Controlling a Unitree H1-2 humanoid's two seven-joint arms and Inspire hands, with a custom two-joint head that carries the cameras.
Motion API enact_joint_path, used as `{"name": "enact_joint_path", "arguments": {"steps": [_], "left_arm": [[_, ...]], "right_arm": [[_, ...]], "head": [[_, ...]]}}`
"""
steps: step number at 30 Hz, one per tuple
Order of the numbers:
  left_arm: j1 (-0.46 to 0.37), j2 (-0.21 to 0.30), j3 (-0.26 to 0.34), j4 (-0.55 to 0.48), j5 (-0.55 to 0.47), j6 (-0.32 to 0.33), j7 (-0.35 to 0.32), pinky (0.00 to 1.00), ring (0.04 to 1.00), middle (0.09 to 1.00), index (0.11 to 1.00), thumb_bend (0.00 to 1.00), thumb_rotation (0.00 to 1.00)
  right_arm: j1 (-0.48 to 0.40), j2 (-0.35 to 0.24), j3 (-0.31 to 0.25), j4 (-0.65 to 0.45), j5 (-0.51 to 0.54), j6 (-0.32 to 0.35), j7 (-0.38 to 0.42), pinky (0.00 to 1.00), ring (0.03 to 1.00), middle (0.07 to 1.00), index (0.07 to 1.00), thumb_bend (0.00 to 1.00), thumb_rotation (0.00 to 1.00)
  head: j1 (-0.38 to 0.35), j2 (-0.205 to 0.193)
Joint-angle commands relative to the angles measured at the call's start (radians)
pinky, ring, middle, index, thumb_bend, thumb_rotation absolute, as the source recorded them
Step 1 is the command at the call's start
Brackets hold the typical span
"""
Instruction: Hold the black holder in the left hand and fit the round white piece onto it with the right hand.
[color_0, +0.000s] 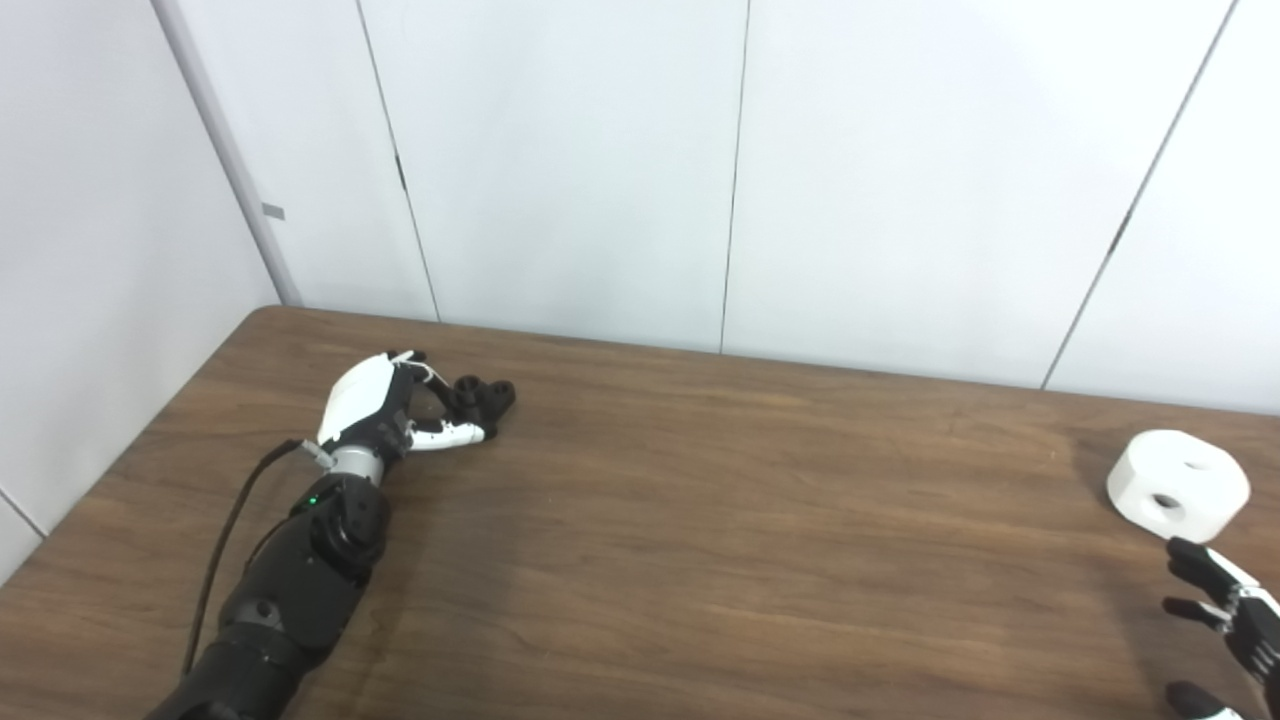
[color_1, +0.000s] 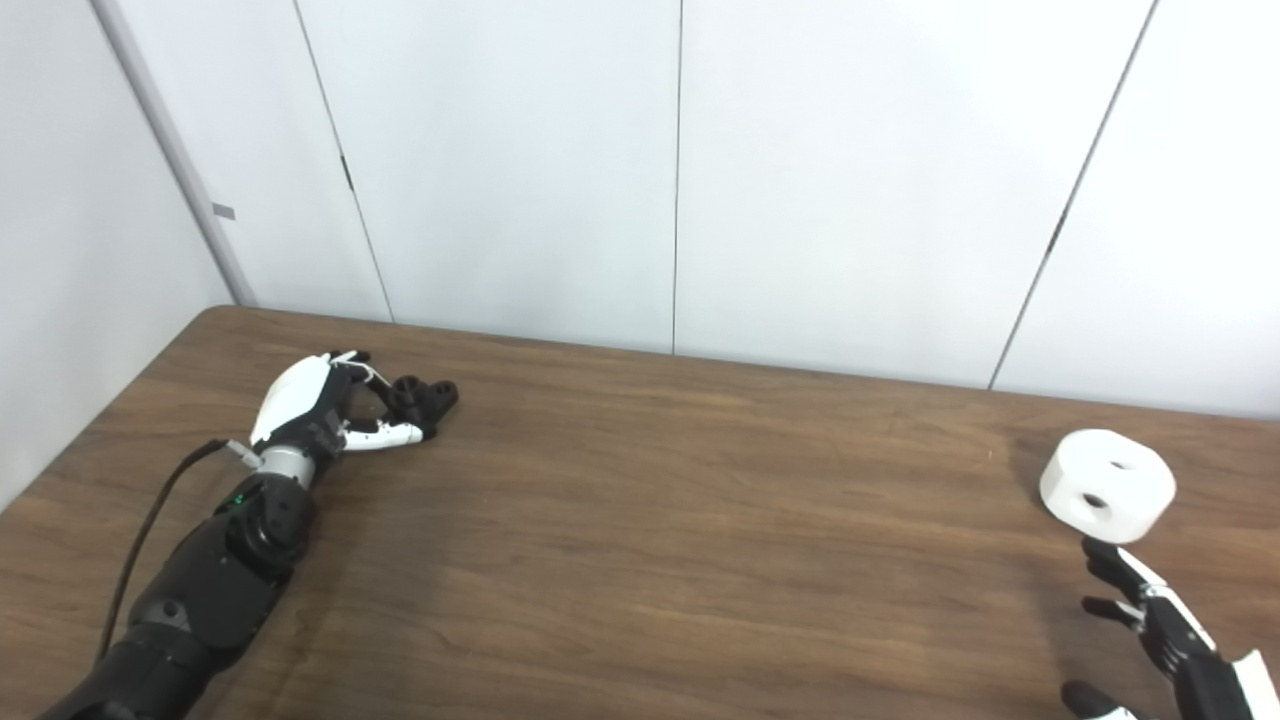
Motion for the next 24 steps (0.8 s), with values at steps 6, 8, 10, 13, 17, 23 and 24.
{"name": "enact_joint_path", "arguments": {"steps": [6, 8, 10, 13, 17, 23, 24], "left_arm": [[0.024, 0.005, -0.03, -0.041, 0.005, -0.026, -0.05, 1.0, 1.0, 0.931, 0.482, 0.52, 0.05], [0.035, -0.002, -0.032, -0.069, 0.0, -0.034, -0.052, 1.0, 1.0, 0.934, 0.482, 0.52, 0.05], [0.047, -0.009, -0.03, -0.096, -0.003, -0.043, -0.05, 1.0, 1.0, 0.938, 0.482, 0.52, 0.05], [0.071, -0.023, -0.028, -0.146, 0.0, -0.058, -0.037, 1.0, 1.0, 0.939, 0.48, 0.52, 0.05], [0.098, -0.038, -0.025, -0.204, 0.007, -0.06, -0.032, 1.0, 1.0, 0.949, 0.48, 0.52, 0.05], [0.136, -0.056, -0.019, -0.293, 0.008, -0.042, -0.054, 1.0, 1.0, 0.953, 0.48, 0.52, 0.05], [0.145, -0.06, -0.02, -0.313, 0.009, -0.036, -0.062, 1.0, 1.0, 0.953, 0.48, 0.52, 0.05]], "right_arm": [[0.03, 0.045, 0.026, 0.051, -0.035, -0.031, -0.021, 0.75, 0.869, 0.881, 0.852, 0.9, 0.74], [0.028, 0.048, 0.021, 0.052, -0.049, -0.03, -0.031, 0.83, 0.908, 0.911, 0.883, 0.83, 0.7], [0.026, 0.052, 0.015, 0.05, -0.057, -0.026, -0.039, 0.91, 0.945, 0.939, 0.914, 0.68, 0.61], [0.023, 0.056, 0.01, 0.05, -0.044, -0.019, -0.038, 0.98, 0.979, 0.966, 0.939, 0.55, 0.47], [0.017, 0.057, 0.01, 0.054, -0.049, -0.018, -0.043, 0.97, 0.975, 0.963, 0.934, 0.54, 0.45], [0.012, 0.056, 0.014, 0.057, -0.034, -0.014, -0.034, 0.96, 0.973, 0.966, 0.939, 0.55, 0.46], [0.011, 0.056, 0.014, 0.059, -0.039, -0.016, -0.036, 0.97, 0.975, 0.969, 0.941, 0.55, 0.46]], "head": [[-0.027, 0.007], [-0.035, 0.006], [-0.039, 0.006], [-0.04, 0.005], [-0.039, 0.002], [-0.041, 0.004], [-0.041, 0.005]]}}
